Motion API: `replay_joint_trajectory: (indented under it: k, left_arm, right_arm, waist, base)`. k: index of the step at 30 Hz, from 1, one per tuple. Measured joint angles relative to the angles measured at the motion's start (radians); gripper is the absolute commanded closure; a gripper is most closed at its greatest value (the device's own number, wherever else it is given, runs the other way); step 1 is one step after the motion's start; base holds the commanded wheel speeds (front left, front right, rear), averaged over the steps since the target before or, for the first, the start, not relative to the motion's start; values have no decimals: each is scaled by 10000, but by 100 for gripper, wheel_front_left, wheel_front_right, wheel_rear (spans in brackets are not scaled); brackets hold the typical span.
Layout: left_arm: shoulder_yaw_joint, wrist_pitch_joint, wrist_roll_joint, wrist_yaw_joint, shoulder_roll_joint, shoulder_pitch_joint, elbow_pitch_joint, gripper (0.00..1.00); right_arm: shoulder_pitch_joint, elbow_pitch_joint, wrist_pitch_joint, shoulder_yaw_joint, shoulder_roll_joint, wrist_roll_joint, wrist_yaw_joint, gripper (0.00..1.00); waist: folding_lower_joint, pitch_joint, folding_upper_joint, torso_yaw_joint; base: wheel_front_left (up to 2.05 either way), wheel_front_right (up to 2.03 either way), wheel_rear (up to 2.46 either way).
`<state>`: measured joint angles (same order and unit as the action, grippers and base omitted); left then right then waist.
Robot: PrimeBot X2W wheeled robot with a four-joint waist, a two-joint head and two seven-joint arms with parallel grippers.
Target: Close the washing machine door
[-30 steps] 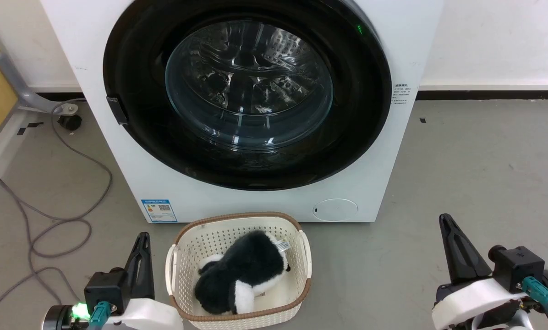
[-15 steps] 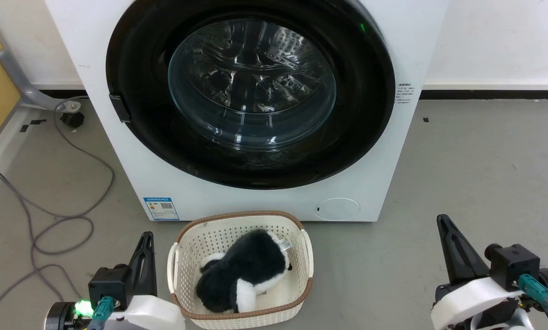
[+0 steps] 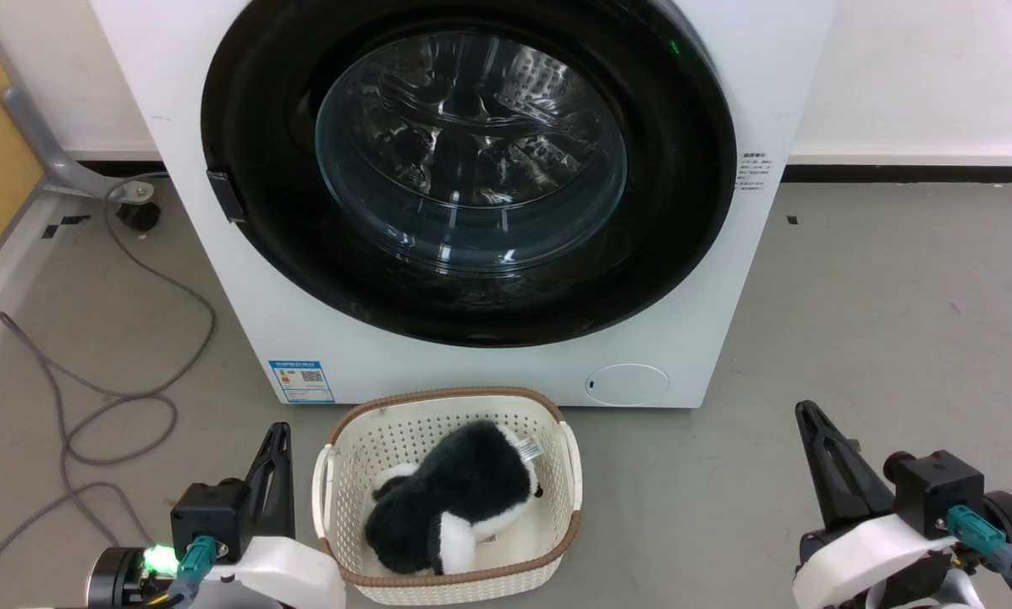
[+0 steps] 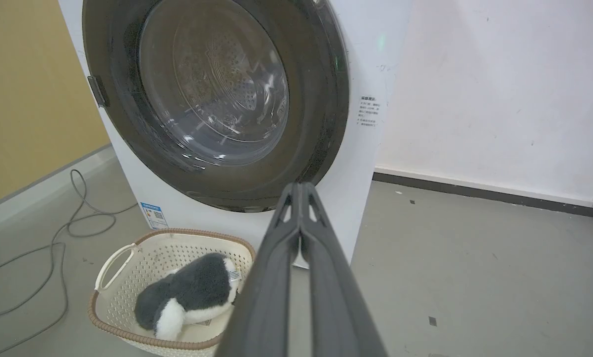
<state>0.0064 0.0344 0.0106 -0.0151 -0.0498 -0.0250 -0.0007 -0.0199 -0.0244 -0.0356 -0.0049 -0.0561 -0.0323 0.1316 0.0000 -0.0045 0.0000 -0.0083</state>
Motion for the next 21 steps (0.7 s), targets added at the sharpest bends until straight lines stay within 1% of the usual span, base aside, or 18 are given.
replay_joint_trajectory:
  k: [21]
  left_arm:
    - [-58,-341,-77,109,0,94,0,100]
  right_arm:
    - [18,186,345,40,2,245,0,100]
  waist:
    - [0,45,0,83]
  base:
    - [0,0,0]
